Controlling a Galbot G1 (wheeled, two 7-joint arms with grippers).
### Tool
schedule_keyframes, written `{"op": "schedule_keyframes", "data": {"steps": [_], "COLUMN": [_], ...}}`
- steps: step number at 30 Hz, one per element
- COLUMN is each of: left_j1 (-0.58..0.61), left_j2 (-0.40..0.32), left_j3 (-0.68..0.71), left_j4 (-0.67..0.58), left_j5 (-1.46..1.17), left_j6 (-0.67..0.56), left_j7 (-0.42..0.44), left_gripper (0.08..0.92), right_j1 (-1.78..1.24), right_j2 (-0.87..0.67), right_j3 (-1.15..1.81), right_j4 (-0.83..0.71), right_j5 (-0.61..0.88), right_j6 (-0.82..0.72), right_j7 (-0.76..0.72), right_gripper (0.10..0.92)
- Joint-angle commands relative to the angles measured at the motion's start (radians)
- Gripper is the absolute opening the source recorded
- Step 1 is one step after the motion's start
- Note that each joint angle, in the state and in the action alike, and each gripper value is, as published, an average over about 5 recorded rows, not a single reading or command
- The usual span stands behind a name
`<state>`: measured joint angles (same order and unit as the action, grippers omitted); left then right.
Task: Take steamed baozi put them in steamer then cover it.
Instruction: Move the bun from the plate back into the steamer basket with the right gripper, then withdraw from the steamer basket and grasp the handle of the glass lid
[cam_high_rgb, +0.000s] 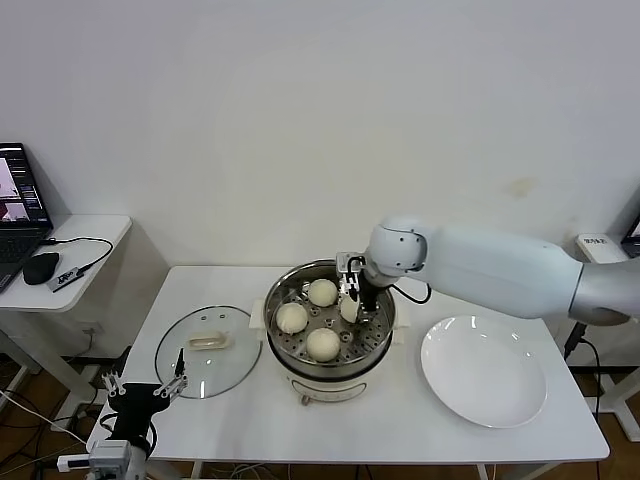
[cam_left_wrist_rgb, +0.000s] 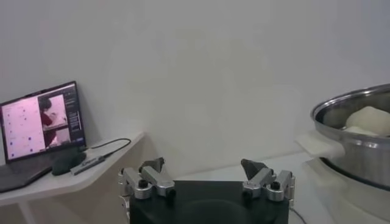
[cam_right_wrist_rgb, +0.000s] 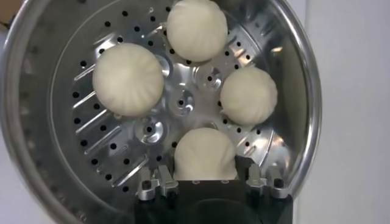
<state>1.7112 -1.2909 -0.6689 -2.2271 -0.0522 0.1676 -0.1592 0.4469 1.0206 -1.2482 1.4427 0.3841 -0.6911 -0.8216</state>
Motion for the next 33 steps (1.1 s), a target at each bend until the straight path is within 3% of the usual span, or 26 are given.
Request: {"op": "schedule_keyframes", "data": {"steps": [1,6,11,15,18,22,26,33], "left_j1": [-0.001,-0.006,-0.01,-0.015,-0.019,-0.023,-0.023,-0.035], "left_j2": [0.0,-0.002,0.0,0.004,0.006,0.003,-0.003,-0.013], "left_j3": [0.0,-0.007,-0.03,-0.042,-0.044,-0.044,-0.046,-0.029], "left_j4": [0.0,0.003,0.01,0.015,0.024,0.04,0.051,0.068], "left_j5": [0.0,-0.003,-0.021,-0.031,-0.033,-0.033,-0.031,-0.019], "left_j6": [0.0,0.001,0.002,0.002,0.0,-0.013,-0.021,-0.027], "left_j7": [0.0,0.002,0.005,0.006,0.007,0.011,0.011,0.009], "left_gripper": [0.823,0.823,0.823,0.823,0.823,0.823,0.823,0.823], "right_j1": [-0.006,0.026,0.031,-0.021,-0.113,-0.382,-0.769,-1.427], "right_j2": [0.001,-0.042,-0.133,-0.228,-0.315,-0.436,-0.491,-0.316], "right_j3": [0.014,0.053,0.118,0.175,0.252,0.47,0.817,1.469], "right_j4": [0.003,0.053,0.155,0.253,0.318,0.397,0.464,0.486], "right_j5": [0.015,0.042,0.09,0.155,0.228,0.266,0.202,-0.032], "right_j6": [-0.014,-0.021,-0.017,0.001,0.06,0.19,0.322,0.595], "right_j7": [0.007,0.003,0.056,0.225,0.443,0.704,0.837,0.847], "right_gripper": [0.685,0.804,0.822,0.823,0.823,0.823,0.823,0.823]}}
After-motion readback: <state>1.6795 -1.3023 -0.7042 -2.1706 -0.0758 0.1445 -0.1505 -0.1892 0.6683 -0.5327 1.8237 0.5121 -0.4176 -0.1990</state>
